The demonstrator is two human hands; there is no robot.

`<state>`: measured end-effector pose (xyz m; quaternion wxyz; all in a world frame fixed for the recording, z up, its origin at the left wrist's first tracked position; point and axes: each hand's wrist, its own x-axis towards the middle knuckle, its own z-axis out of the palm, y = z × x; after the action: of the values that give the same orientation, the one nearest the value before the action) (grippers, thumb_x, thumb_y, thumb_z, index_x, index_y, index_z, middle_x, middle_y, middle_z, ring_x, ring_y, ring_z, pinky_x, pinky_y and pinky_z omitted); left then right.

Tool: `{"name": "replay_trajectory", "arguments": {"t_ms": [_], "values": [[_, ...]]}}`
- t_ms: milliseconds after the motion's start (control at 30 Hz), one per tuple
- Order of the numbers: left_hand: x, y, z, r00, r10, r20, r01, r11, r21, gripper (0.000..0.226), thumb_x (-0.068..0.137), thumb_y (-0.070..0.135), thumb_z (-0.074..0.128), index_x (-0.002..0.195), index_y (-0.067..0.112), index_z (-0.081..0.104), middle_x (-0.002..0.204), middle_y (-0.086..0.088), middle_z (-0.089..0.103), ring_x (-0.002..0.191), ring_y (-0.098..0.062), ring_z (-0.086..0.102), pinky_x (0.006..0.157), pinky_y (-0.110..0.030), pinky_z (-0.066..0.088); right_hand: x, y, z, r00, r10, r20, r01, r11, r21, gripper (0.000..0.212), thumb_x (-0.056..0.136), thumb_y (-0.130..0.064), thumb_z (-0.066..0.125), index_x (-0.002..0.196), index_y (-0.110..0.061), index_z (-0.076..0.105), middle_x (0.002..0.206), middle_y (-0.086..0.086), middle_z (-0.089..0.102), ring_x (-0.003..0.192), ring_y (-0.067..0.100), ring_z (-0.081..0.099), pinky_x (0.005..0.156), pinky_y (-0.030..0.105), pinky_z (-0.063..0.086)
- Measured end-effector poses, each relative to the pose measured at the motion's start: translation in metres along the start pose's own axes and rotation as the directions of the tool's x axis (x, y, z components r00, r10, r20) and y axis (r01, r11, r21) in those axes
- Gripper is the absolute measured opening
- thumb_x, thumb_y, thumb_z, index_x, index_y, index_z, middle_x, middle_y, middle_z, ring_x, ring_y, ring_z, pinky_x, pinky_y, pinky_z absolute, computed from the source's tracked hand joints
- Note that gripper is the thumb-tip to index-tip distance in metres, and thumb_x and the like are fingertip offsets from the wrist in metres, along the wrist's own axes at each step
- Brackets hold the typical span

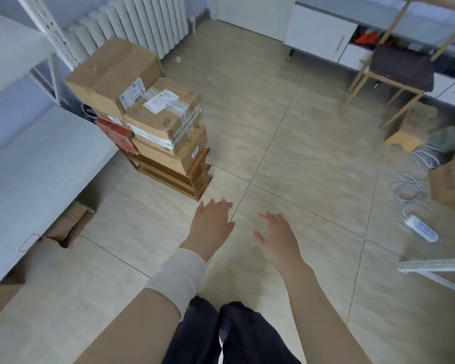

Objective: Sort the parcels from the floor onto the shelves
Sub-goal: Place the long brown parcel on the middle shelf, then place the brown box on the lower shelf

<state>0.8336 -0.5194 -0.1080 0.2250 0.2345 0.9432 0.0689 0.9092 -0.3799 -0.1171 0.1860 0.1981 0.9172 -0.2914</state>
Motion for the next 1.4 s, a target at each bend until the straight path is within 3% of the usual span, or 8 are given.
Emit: {"name": "replay_trajectory", "arguments": {"t_ms": [233,500,733,1100,1300,1400], "values": [[0.012,-0.123,-0.031,0.976,-0.215,-0.015,0.213,0.973,-0.094,0.051,0.098,0.035,0.04,0.146,0.021,0.026,0.151,0.002,0.031,0.143,-0.018,0.022,0.118,-0.037,0.008,0.08,-0.119,0.029,0.979,-0.173,0.111,0.188,0.971,-0.147,0.052,0.096,-0.033,0.047,0.144,-0.017,0.035,0.152,0.003,0.031,0.144,0.021,0.018,0.116,0.035,0.025],[0.044,-0.244,-0.08,0.972,-0.229,-0.054,0.218,0.962,-0.167,0.052,0.097,0.036,0.044,0.144,0.022,0.03,0.15,0.002,0.034,0.14,-0.018,0.028,0.118,-0.037,0.012,0.145,-0.244,0.061,0.978,-0.176,0.114,0.197,0.959,-0.202,0.052,0.096,-0.037,0.046,0.143,-0.02,0.035,0.149,0.001,0.035,0.141,0.019,0.027,0.112,0.036,0.033],[0.088,-0.295,-0.098,0.972,-0.233,-0.036,0.216,0.941,-0.26,0.05,0.096,0.033,0.046,0.142,0.023,0.033,0.148,0.002,0.038,0.138,-0.017,0.033,0.117,-0.037,0.013,0.19,-0.283,0.071,0.982,-0.125,0.143,0.147,0.977,-0.156,0.051,0.095,-0.039,0.047,0.142,-0.022,0.036,0.145,-0.001,0.038,0.136,0.016,0.034,0.108,0.032,0.038],[0.195,-0.338,-0.147,0.979,-0.202,0.01,0.195,0.932,-0.307,0.047,0.098,0.032,0.042,0.143,0.021,0.032,0.145,0.001,0.04,0.133,-0.018,0.037,0.111,-0.029,0.022,0.301,-0.31,0.047,0.99,-0.014,0.138,-0.005,0.991,0.133,0.048,0.094,-0.033,0.05,0.139,-0.018,0.04,0.142,0.003,0.041,0.131,0.018,0.039,0.105,0.03,0.034],[0.259,-0.351,-0.163,0.965,-0.247,0.09,0.263,0.878,-0.399,0.046,0.096,0.03,0.045,0.141,0.022,0.037,0.139,0.001,0.047,0.126,-0.019,0.046,0.101,-0.027,0.036,0.357,-0.311,0.028,0.985,0.151,0.089,-0.173,0.918,0.358,0.053,0.093,-0.028,0.054,0.142,-0.015,0.036,0.144,0.002,0.043,0.132,0.017,0.04,0.103,0.029,0.034],[0.284,-0.355,-0.169,0.962,-0.247,0.119,0.274,0.861,-0.43,0.04,0.096,0.027,0.046,0.136,0.02,0.043,0.135,0.0,0.049,0.119,-0.021,0.051,0.097,-0.028,0.038,0.375,-0.307,0.027,0.959,0.261,0.111,-0.283,0.845,0.455,0.056,0.093,-0.026,0.055,0.143,-0.014,0.033,0.139,0.003,0.048,0.125,0.018,0.046,0.089,0.025,0.037]]}}
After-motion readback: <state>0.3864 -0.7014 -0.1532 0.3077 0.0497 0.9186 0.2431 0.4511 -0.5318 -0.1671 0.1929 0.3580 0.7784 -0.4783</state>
